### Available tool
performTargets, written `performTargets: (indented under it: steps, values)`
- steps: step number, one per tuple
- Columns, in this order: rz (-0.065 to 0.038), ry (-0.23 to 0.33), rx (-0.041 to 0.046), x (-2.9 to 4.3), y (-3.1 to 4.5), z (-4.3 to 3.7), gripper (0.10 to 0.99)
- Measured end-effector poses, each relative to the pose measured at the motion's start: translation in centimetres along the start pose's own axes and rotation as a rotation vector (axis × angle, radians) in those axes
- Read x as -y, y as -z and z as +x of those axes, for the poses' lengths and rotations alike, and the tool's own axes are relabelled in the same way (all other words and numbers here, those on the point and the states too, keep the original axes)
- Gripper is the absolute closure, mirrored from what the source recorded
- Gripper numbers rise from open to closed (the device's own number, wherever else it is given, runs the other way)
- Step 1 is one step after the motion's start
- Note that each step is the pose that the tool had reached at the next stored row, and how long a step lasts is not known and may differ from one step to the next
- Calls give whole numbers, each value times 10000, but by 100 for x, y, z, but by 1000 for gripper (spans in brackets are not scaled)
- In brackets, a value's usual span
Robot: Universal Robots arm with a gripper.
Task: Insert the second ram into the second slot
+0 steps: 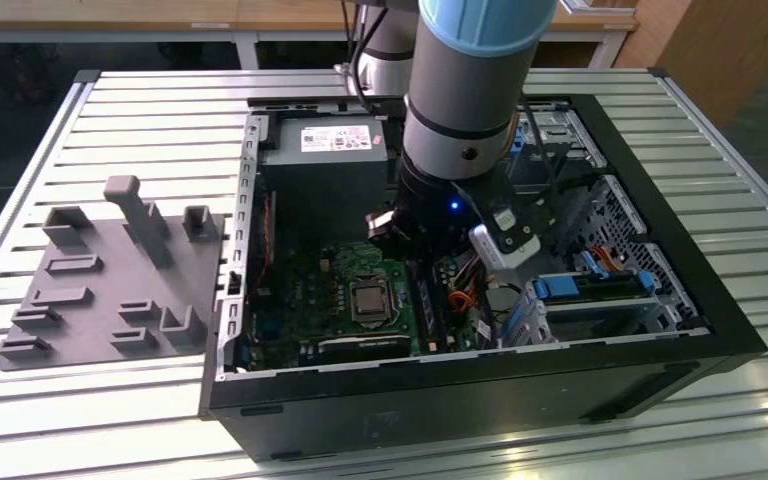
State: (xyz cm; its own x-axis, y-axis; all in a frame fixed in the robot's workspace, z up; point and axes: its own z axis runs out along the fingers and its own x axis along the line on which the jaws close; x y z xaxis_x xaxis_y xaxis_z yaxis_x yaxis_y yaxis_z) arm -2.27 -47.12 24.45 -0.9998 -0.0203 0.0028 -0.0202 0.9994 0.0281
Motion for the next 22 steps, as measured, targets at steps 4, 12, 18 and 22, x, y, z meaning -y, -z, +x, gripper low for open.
performTargets:
  steps: [4, 12, 18, 22]
  values:
    - [2, 1, -2, 1, -18, -12, 953]
    - [2, 1, -4, 3, -57, -30, 953]
    - [-6, 0, -4, 3, -78, -36, 953]
    - [-4, -1, -5, 4, -99, -40, 953]
